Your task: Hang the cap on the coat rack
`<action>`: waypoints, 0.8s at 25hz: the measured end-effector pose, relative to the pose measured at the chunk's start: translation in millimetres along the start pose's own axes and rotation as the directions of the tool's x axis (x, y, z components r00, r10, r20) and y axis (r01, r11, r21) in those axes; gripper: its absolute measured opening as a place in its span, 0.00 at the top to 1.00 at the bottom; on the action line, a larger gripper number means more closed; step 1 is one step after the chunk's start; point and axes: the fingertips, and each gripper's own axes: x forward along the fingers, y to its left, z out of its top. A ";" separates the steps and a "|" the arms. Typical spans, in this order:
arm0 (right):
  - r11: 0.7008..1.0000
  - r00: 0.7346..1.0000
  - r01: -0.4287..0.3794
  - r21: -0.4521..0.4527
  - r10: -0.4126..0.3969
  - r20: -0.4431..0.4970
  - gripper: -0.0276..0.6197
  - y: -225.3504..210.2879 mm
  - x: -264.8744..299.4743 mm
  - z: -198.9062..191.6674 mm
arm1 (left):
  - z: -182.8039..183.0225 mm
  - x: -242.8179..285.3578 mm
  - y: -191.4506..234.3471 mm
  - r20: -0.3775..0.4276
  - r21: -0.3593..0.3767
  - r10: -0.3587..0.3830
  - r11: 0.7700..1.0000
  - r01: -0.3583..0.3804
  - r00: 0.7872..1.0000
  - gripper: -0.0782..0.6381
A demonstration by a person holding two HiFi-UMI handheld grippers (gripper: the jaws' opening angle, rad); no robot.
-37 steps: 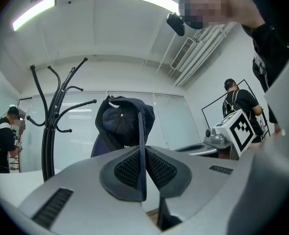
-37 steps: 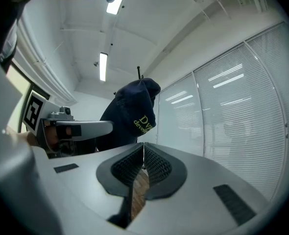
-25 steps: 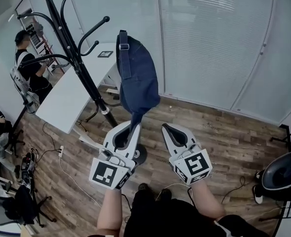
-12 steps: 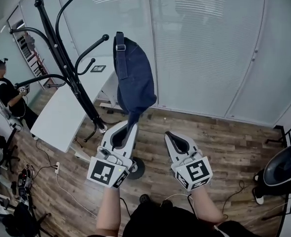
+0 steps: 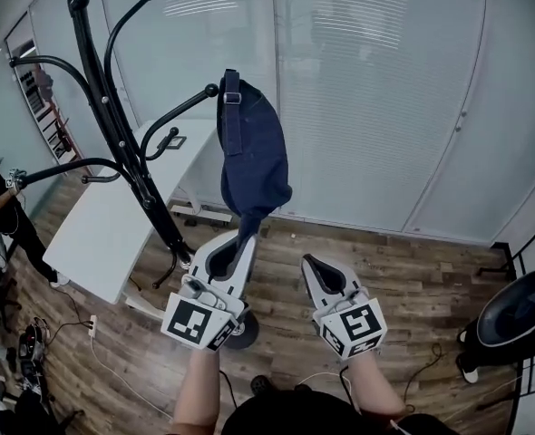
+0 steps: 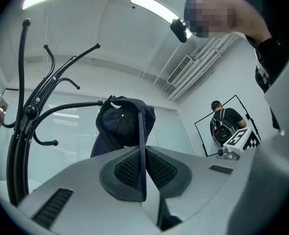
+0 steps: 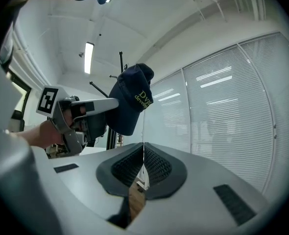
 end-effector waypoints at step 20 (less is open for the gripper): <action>1.000 0.998 0.022 -0.013 -0.022 -0.055 0.91 20.6 59.5 -23.1 | -14.2 -15.7 53.9 0.065 -0.039 -0.021 0.999 0.024 0.998 0.85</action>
